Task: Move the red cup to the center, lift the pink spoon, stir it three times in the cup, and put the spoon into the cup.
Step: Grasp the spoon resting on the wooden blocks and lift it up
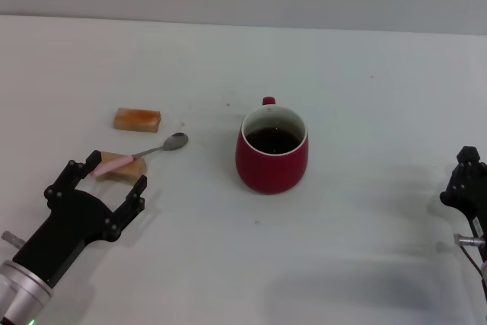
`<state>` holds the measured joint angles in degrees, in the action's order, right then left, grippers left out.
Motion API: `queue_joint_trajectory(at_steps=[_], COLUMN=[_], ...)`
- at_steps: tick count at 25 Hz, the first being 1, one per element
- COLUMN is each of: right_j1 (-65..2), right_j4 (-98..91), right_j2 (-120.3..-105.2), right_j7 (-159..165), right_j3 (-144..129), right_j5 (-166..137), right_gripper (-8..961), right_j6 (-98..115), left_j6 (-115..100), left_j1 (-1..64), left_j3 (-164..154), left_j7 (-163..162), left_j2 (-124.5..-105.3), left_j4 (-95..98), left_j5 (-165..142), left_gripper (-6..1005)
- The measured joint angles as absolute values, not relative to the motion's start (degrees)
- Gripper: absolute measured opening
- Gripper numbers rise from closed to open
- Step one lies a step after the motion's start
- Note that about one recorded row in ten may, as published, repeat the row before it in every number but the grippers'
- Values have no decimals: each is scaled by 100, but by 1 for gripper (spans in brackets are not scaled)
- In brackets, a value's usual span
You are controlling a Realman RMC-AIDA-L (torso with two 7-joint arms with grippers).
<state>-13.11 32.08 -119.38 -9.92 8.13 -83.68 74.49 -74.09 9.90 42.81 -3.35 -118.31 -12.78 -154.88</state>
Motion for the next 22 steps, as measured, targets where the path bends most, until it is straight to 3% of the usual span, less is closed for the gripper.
queue_joint_trajectory(at_steps=[22], right_j1=[-1348], right_j4=[3226], right_j2=[-11942], right_j7=[-984], right_j3=[759], right_j5=[-8367], right_gripper=[0], right_j6=[7382], left_j6=[-7030], left_j1=[1153], left_j3=[4496], left_j7=[-149], left_j2=[-11830], left_j4=[-1262], left_j5=[-15470], left_gripper=[784])
